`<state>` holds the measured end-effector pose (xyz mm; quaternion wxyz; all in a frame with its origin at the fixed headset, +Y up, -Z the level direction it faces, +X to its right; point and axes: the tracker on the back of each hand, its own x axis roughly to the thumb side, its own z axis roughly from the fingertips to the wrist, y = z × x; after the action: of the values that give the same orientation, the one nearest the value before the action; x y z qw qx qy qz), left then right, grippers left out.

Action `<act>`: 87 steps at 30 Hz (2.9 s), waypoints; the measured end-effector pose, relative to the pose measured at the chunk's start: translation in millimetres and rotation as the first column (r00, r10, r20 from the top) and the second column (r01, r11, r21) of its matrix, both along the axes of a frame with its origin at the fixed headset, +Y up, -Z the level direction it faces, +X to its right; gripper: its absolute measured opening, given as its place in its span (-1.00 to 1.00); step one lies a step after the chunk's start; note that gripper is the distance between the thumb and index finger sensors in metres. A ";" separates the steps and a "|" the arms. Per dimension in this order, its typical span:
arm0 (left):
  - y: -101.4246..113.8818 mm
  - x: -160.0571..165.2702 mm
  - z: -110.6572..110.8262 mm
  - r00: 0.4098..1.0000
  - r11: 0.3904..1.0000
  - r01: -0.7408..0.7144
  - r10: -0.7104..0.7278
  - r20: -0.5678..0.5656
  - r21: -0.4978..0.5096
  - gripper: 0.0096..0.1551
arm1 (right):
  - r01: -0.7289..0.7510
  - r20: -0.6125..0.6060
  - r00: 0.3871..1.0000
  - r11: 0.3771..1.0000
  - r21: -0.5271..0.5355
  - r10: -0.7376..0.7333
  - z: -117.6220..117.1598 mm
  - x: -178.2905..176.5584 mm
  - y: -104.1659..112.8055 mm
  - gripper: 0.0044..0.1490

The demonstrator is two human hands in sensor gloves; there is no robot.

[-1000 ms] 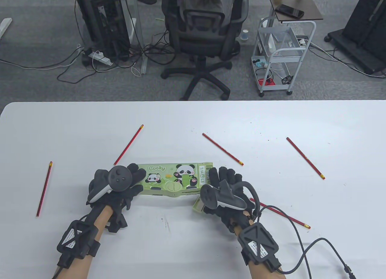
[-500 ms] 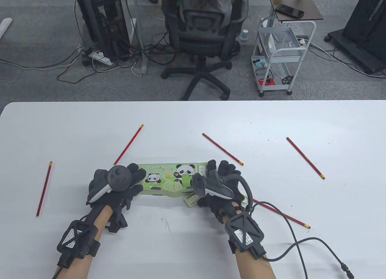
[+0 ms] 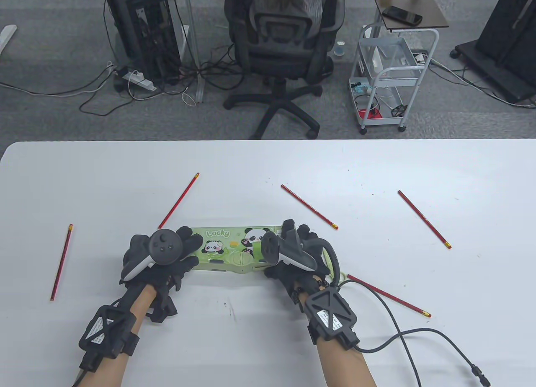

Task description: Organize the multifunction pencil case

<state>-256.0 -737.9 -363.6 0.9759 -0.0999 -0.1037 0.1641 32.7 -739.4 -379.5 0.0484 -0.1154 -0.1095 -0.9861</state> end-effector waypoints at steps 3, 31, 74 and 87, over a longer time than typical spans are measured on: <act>-0.1 0.0 0.0 1.000 1.000 -0.002 0.002 -0.001 -0.001 -0.33 | 0.008 0.005 1.000 1.000 0.009 -0.008 -0.8 -0.9 -0.2 0.60; -0.4 0.7 -0.3 1.000 1.000 -0.011 0.011 -0.003 -0.014 -0.33 | 0.297 -0.011 0.955 0.955 0.022 -0.297 6.8 39.2 7.1 0.14; 29.1 113.1 -45.5 0.859 0.783 0.327 -0.479 -0.177 -0.529 0.28 | 0.449 -0.004 0.893 0.893 -0.008 -0.449 5.0 58.6 6.0 0.03; 38.8 93.9 -39.6 0.895 0.821 0.325 -0.428 -0.129 -0.470 0.07 | 0.456 -0.001 0.890 0.890 -0.014 -0.456 5.0 58.8 6.3 0.03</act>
<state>-162.1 -699.1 -403.1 0.9465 -0.3147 0.0706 -0.0038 91.5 -733.1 -374.4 -0.1846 -0.1402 -0.0859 -0.9690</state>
